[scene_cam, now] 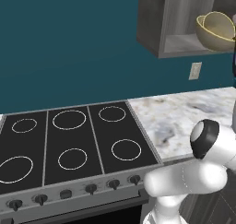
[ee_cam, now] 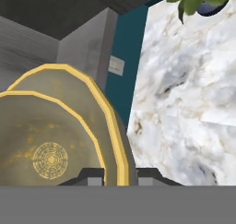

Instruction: Pick up the bowls on the counter and stack them on top of one another in the open cabinet. Place the smaller bowl on top of the larger bowl.

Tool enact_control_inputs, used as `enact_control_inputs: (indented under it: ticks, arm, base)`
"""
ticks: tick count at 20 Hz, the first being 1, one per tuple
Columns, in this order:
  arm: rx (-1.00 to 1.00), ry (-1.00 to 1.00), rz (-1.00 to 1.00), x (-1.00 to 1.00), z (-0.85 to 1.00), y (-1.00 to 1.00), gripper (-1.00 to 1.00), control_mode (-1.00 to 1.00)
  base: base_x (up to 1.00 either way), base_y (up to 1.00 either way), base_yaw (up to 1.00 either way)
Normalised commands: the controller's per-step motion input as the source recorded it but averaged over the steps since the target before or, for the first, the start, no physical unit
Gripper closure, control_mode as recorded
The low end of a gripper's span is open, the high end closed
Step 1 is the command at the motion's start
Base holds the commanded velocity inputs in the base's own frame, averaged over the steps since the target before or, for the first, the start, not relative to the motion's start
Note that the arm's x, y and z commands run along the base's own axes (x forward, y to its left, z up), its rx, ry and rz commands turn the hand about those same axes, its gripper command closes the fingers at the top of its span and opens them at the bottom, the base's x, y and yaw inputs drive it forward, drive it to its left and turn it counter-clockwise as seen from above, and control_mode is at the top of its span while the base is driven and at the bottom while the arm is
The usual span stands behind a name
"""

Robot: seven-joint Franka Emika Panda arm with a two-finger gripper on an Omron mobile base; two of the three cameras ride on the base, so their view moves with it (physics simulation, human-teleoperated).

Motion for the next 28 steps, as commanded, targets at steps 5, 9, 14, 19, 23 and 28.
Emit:
enact_control_inputs:
  ticks: [5, 9, 14, 19, 23, 28]
  arm:
    - [0.03, 0.00, 0.00, 0.61, 0.00, -0.11, 1.00, -1.00]
    - [0.02, 0.00, 0.00, 0.60, -0.01, -0.08, 1.00, -1.00]
    - [0.00, 0.00, 0.00, 0.60, -0.02, -0.04, 1.00, -1.00]
    - [0.00, 0.01, 0.00, 0.64, -0.02, -0.08, 1.00, -1.00]
    - [0.00, 0.04, 0.00, 0.56, -0.09, -0.12, 1.00, -1.00]
    - [0.00, 0.05, 0.00, 0.44, -0.05, -0.10, 1.00, -1.00]
  base:
    - [0.00, 0.00, 0.00]
    - [0.00, 0.00, 0.00]
    - [0.00, 0.00, 0.00]
    - [0.00, 0.00, 0.00]
    - [0.00, 0.00, 0.00]
    - [0.00, 0.00, 0.00]
